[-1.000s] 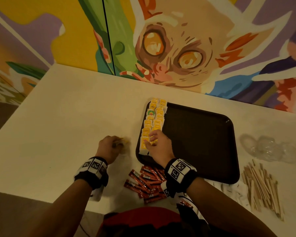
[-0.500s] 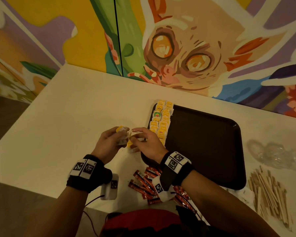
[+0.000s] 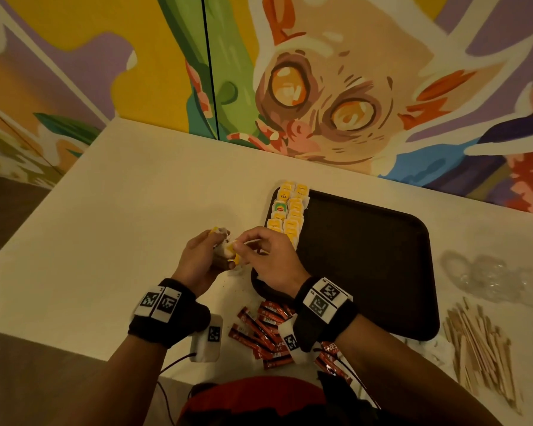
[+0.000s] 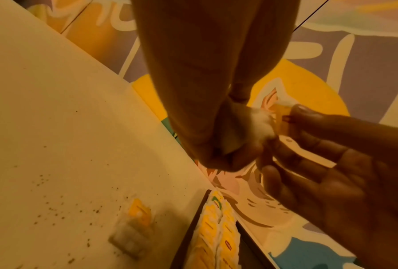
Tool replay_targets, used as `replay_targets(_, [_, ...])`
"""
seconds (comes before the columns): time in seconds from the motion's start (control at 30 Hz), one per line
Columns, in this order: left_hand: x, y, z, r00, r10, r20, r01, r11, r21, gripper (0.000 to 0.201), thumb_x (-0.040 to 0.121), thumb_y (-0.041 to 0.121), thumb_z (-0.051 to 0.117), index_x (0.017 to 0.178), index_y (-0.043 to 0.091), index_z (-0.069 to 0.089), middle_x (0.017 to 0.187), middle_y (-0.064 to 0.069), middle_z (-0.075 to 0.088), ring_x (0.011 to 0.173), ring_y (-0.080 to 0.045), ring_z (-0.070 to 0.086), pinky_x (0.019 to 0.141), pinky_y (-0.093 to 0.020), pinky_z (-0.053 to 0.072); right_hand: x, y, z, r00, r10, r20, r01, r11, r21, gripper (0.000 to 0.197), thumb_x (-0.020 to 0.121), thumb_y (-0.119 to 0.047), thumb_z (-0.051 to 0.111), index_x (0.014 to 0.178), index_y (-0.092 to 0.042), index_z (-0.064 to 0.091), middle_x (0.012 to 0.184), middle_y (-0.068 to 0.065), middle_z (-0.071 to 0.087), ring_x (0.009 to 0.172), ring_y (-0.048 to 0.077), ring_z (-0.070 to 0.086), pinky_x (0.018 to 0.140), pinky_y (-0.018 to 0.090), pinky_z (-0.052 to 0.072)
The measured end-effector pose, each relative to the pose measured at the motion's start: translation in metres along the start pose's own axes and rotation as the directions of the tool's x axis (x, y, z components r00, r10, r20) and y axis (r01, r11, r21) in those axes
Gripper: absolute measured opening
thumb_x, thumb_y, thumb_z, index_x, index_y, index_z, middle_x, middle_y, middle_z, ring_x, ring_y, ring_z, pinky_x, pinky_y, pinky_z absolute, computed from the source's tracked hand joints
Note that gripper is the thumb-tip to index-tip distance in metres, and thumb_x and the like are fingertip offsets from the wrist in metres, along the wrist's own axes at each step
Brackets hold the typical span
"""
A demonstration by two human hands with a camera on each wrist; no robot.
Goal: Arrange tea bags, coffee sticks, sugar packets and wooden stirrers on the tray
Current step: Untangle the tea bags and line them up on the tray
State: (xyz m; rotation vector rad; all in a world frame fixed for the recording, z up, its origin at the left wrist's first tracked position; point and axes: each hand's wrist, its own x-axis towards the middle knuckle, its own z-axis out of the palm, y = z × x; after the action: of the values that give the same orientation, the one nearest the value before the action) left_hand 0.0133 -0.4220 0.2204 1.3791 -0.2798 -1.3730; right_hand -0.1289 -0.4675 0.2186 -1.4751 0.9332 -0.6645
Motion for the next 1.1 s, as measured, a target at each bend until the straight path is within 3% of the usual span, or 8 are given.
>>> replay_targets(0.17, [0.003,-0.004,0.001,0.998,-0.044,-0.049,0.042,0.998,-0.045,0.011,0.097,0.007,0.049,0.098,0.005,0.060,0.090,-0.011,0.057,0.075,-0.030,0.059,0.055,-0.033,0.049,-0.008,-0.002,-0.011,1.000,-0.003,0.007,0.003,0.998,0.064,0.005,0.092,-0.013,0.066,0.094,-0.016,0.062,0.095,0.007,0.071,0.086,0.021,0.070,0.080,0.041,0.059])
replay_targets(0.27, [0.003,-0.003,0.002,0.994,-0.077,-0.073,0.070,0.993,-0.090,0.014,0.095,0.009,0.048,0.104,0.008,0.058,0.093,-0.009,0.057,0.080,-0.029,0.057,0.059,-0.035,0.046,-0.010,-0.005,-0.017,1.000,0.015,0.019,-0.018,0.989,0.149,0.006,0.095,-0.007,0.061,0.094,-0.011,0.058,0.094,0.012,0.071,0.083,0.024,0.071,0.074,0.034,0.060])
replay_targets(0.43, [0.004,0.002,0.001,0.990,-0.138,0.006,0.136,0.974,-0.182,0.009,0.090,0.020,0.054,0.091,0.012,0.056,0.078,-0.005,0.055,0.062,-0.020,0.050,0.056,-0.031,0.044,-0.012,-0.014,-0.026,1.000,0.007,0.022,-0.013,0.962,0.273,0.005,0.097,-0.002,0.054,0.096,-0.007,0.053,0.092,0.014,0.072,0.081,0.026,0.072,0.071,0.032,0.059])
replay_targets(0.53, [0.004,0.004,0.001,0.991,-0.125,0.052,0.132,0.971,-0.198,0.014,0.087,0.025,0.055,0.084,0.012,0.053,0.074,-0.005,0.054,0.060,-0.019,0.048,0.057,-0.031,0.042,-0.013,-0.017,-0.031,1.000,-0.021,0.016,0.016,0.971,0.238,0.006,0.097,-0.003,0.054,0.096,-0.009,0.054,0.091,0.009,0.073,0.084,0.025,0.071,0.075,0.039,0.058])
replay_targets(0.67, [0.005,0.005,0.002,0.991,-0.096,0.089,0.112,0.974,-0.196,0.013,0.083,0.023,0.052,0.080,0.010,0.052,0.076,-0.005,0.053,0.062,-0.020,0.047,0.056,-0.030,0.040,-0.017,-0.022,-0.039,0.999,-0.048,-0.010,0.049,0.986,0.160,0.007,0.097,-0.006,0.057,0.096,-0.013,0.056,0.090,0.013,0.073,0.087,0.027,0.071,0.072,0.039,0.057])
replay_targets(0.83, [0.006,0.009,0.004,0.986,-0.046,0.161,0.070,0.986,-0.149,0.019,0.069,0.016,0.053,0.085,0.007,0.054,0.082,-0.008,0.054,0.063,-0.020,0.047,0.057,-0.030,0.039,-0.023,-0.024,-0.048,0.997,-0.067,-0.049,0.072,0.993,0.091,0.007,0.095,-0.010,0.061,0.095,-0.016,0.059,0.090,0.024,0.069,0.084,0.044,0.066,0.072,0.046,0.056])
replay_targets(1.0, [0.006,0.014,0.006,0.970,-0.070,0.234,0.119,0.972,-0.203,0.022,0.087,0.030,0.055,0.075,0.012,0.051,0.078,-0.005,0.055,0.067,-0.019,0.050,0.065,-0.031,0.039,-0.028,-0.024,-0.052,0.998,-0.045,-0.047,0.050,0.993,0.106,0.005,0.094,-0.010,0.063,0.098,-0.011,0.061,0.087,0.019,0.070,0.080,0.034,0.069,0.069,0.037,0.056])
replay_targets(1.1, [0.004,0.013,0.014,0.989,-0.005,0.146,0.003,1.000,0.016,0.023,0.090,0.017,0.062,0.071,0.014,0.049,0.071,-0.005,0.047,0.056,-0.015,0.045,0.053,-0.028,0.036,-0.029,-0.025,-0.053,0.998,-0.041,-0.041,0.047,0.989,0.139,0.005,0.093,-0.008,0.063,0.097,-0.011,0.061,0.089,0.022,0.069,0.082,0.039,0.067,0.068,0.038,0.056])
